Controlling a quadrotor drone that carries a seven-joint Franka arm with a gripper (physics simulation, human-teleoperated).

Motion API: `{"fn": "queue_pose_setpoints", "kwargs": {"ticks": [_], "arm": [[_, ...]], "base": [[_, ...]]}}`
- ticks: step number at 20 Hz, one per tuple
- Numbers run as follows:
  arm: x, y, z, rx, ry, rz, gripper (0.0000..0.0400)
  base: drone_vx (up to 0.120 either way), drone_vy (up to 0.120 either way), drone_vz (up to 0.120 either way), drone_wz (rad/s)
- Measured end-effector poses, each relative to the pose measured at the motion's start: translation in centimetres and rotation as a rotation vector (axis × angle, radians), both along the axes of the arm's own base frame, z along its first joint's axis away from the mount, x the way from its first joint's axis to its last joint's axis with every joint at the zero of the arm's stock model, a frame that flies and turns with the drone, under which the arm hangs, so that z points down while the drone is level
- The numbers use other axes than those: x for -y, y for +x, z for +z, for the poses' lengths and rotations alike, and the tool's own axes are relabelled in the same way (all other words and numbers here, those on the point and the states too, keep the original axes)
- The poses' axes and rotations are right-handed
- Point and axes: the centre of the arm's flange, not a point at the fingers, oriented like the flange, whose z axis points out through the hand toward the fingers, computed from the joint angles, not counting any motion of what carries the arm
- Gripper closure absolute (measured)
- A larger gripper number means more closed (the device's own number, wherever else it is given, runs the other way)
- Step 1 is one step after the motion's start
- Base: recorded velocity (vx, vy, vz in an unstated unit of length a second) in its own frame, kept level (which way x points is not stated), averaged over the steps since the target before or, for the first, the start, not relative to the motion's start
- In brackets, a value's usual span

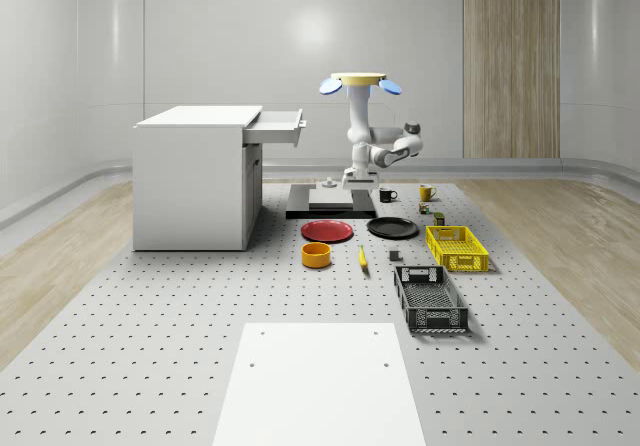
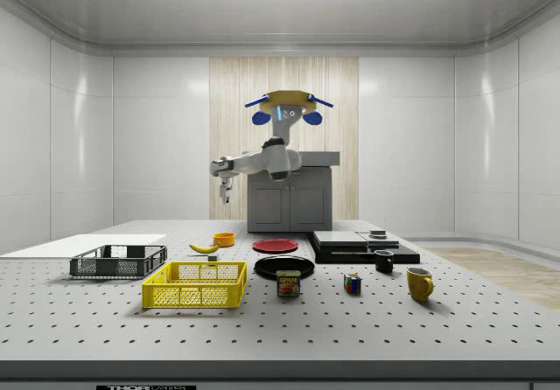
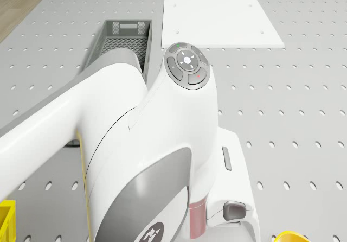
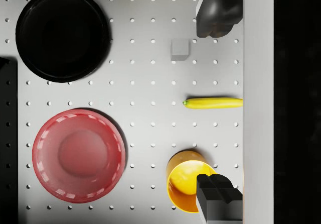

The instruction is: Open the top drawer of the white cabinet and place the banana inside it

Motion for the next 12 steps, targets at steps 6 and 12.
{"fn": "queue_pose_setpoints", "kwargs": {"ticks": [6, 12], "arm": [[0.0, 0.0, 0.0, 0.0, 0.0, 0.0, 0.0], [0.0, 0.0, 0.0, 0.0, 0.0, 0.0, 0.0]], "base": [[0.12, 0.0, -0.12, 0.0], [0.12, 0.0, -0.12, 0.0]]}}
